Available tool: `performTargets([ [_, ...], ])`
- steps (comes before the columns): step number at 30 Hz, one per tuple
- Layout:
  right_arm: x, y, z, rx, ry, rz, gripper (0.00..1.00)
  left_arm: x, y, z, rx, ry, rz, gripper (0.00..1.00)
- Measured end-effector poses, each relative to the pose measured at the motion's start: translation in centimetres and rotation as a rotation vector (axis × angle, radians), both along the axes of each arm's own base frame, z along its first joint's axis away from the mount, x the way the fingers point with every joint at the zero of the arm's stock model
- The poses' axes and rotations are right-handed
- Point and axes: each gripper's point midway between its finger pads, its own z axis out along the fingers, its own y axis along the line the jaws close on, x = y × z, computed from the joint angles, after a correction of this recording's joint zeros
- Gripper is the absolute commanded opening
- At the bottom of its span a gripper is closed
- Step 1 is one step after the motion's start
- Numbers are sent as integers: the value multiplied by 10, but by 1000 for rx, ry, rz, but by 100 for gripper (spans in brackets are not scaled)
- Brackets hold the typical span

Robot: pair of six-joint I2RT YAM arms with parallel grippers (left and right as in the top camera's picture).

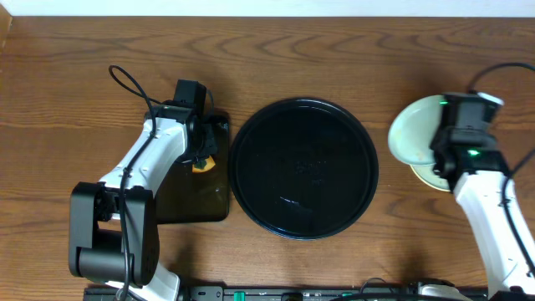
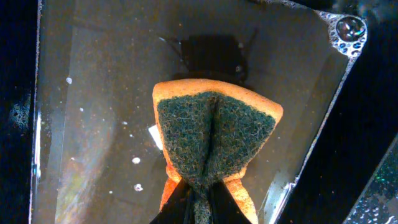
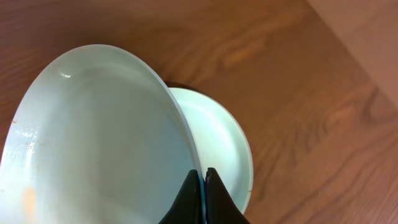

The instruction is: Clean dirty plates on tray and stack at the side

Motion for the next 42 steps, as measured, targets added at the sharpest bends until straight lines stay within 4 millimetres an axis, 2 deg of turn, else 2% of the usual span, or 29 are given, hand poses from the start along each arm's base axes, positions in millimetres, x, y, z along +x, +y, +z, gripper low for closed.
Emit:
performTargets([
  [3, -10, -26, -4, 50, -14, -86, 2, 0, 0, 0, 0, 0, 0, 7],
  [6, -18, -46, -7, 91, -31, -152, 26, 0, 0, 0, 0, 0, 0, 8],
  [7, -20, -51, -7, 112, -44, -174, 31, 0, 0, 0, 0, 0, 0, 7],
  [10, -21, -56, -10, 163, -60, -184, 35, 0, 0, 0, 0, 0, 0, 8],
  [14, -13, -39, -17, 277, -72, -109, 36, 0, 0, 0, 0, 0, -1, 8],
  [18, -6, -4, -26, 422, -51, 20, 36, 0, -1, 0, -4, 2, -30, 8],
  [21, -3, 21, -30, 494, -24, 114, 36, 0, -8, 0, -30, 4, -81, 8],
  [25, -2, 44, -32, 525, 9, 213, 36, 3, -21, -4, -95, -20, -161, 8],
  [31, -2, 54, -32, 536, 23, 265, 35, -22, -39, -23, -199, 28, -291, 7],
  [35, -2, 55, -32, 538, 24, 273, 35, -22, -41, -27, -210, 16, -316, 7],
  [37, -2, 56, -32, 540, 26, 273, 35, -22, -31, -29, -154, 23, -255, 7],
  [42, -4, 57, -34, 544, 37, 273, 35, -36, 17, -31, 87, 83, 13, 7],
])
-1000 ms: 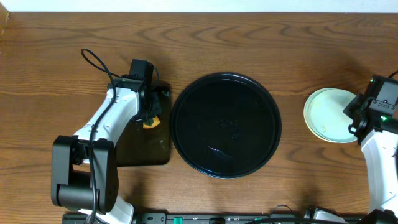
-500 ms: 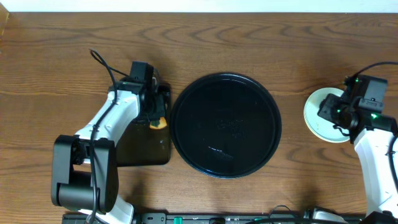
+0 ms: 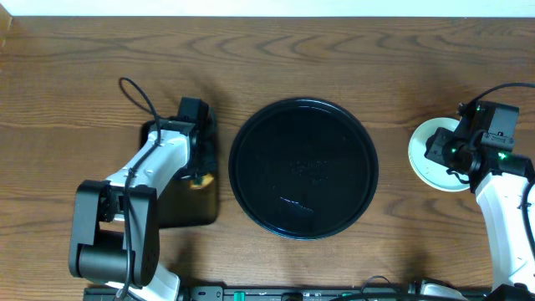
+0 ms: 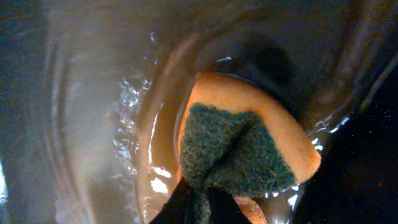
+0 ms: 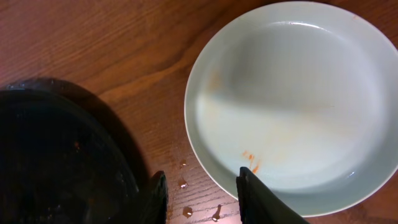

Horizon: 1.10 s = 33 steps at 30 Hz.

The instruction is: Clean dirty plates on tray and stack at the side

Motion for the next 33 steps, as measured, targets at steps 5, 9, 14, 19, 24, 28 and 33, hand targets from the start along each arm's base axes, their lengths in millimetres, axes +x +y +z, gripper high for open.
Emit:
performTargets([
  [5, -1, 1, -1, 3, 5, 1, 34, -6, 19, 2, 97, -4, 124, 7],
  [9, -2, 1, -1, 5, 8, 2, 34, 9, -6, -2, -46, -36, -12, 7],
  [14, -2, 1, -1, 5, 10, 2, 34, 11, -48, 1, -266, -42, -235, 8],
  [19, -2, 1, -1, 5, 11, 2, 34, 6, -26, -2, -143, -19, -134, 7],
  [24, -3, 1, -2, 6, 13, 2, 33, 6, -25, -2, -147, -18, -101, 7],
  [28, -3, 1, -2, 6, 13, 2, 33, 12, -33, 0, -194, -41, -143, 7],
  [33, -3, 1, -2, 6, 13, 2, 34, 22, -50, 3, -266, -90, -204, 7],
])
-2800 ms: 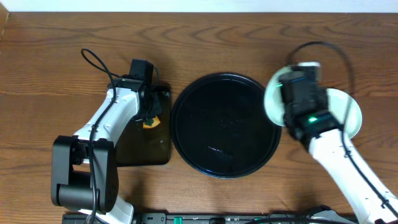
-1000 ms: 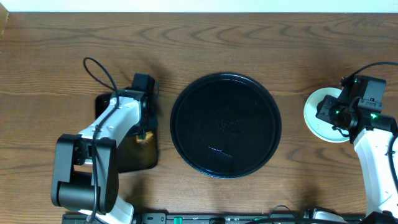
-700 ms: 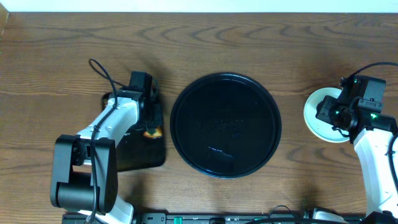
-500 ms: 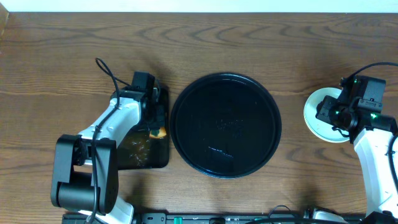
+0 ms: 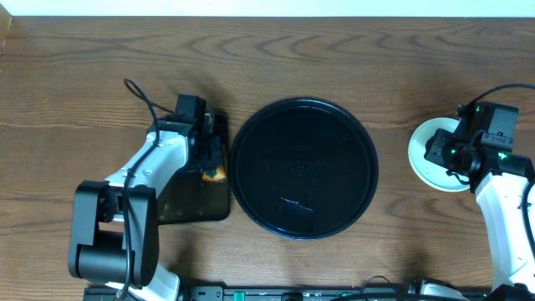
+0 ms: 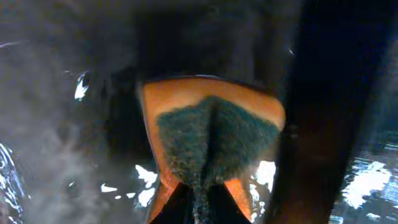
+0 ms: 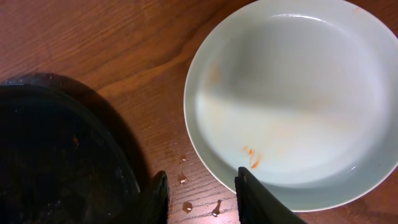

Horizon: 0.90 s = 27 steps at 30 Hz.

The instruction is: Clean dirty plates on tray and stack at the side

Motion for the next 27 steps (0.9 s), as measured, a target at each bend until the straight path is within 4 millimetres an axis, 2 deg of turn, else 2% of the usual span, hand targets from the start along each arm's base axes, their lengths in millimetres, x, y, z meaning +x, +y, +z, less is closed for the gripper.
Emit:
performTargets([
  [11, -1, 0, 0, 1, 3, 0, 34, 6, -57, 6, -13, -126, -333, 8],
  [16, -2, 1, -1, 3, 11, 0, 35, 3, -75, 7, -30, -142, -398, 7],
  [23, -5, 1, -3, -9, 23, 26, 36, 7, -65, 7, -26, -129, -301, 7],
  [27, -5, 1, -3, -16, 24, 38, 36, 13, -49, 9, -4, -125, -172, 7],
])
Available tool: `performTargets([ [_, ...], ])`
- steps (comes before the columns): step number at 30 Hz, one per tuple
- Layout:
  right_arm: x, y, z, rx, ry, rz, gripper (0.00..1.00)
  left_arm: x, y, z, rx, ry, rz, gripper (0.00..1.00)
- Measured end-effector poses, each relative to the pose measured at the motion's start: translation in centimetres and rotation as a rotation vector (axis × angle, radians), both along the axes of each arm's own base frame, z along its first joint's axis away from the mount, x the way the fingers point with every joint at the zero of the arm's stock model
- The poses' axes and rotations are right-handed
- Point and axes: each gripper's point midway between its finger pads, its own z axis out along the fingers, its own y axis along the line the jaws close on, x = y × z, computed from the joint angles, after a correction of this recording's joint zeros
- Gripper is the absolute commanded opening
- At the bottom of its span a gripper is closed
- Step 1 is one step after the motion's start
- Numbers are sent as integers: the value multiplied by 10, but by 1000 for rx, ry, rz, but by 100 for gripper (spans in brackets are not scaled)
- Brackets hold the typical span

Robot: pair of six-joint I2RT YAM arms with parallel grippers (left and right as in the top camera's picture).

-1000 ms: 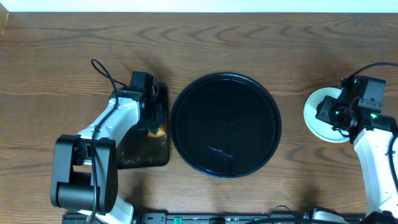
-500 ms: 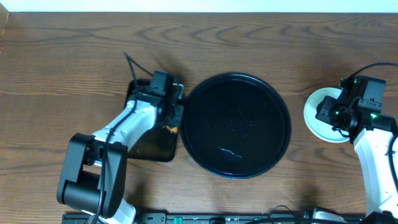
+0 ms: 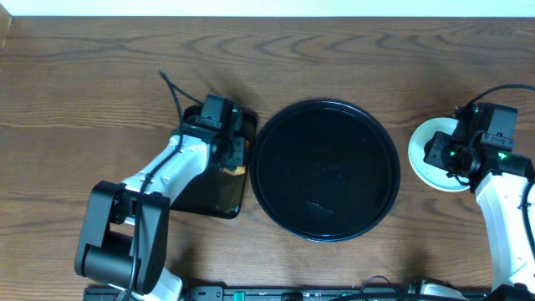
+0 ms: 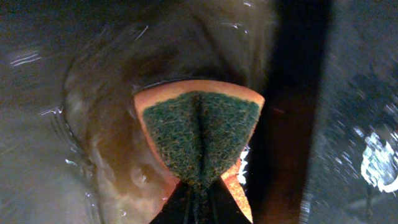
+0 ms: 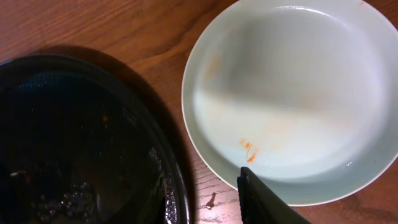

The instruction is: Clean dirty plates on tray and stack at the side

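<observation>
A pale plate (image 5: 292, 93) with faint orange smears lies on top of the stack (image 3: 422, 159) at the table's right side. My right gripper (image 5: 202, 200) hovers open just above its left rim, one finger (image 5: 258, 198) showing and nothing held. The round black tray (image 3: 326, 106) in the middle holds no plates, only wet streaks. My left gripper (image 4: 196, 202) is shut on an orange sponge with a green scouring face (image 4: 199, 134). The sponge is dipped in murky water at the right edge of the square black basin (image 3: 201, 194).
The basin touches the tray's left rim. The tray's right rim (image 5: 177, 180) lies a finger's width from the plate stack. Drops of water (image 5: 211, 200) sit on the wood between them. Bare wooden table lies behind and at the far left.
The basin and the round tray now lie further right, and the tray's rim is closer to the plate stack. My left gripper has moved right with them, still shut on the sponge. The right gripper stays open.
First my right gripper was shut on a tilted plate over the stack, and my left held the sponge above the basin. Later the plate lay flat on the stack with the right gripper open, and the sponge was in the water. Now basin and tray sit further right.
</observation>
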Motion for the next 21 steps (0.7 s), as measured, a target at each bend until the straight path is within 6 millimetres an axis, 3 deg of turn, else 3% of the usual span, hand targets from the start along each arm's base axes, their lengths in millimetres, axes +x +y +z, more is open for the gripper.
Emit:
performTargets([
  [8, -1, 0, -1, -1, 4, 4, 36, -9, 50, -4, 113, 72, 354, 7],
  [21, -2, 1, -1, 0, 11, 4, 36, -25, 63, -7, 125, 141, 634, 7],
])
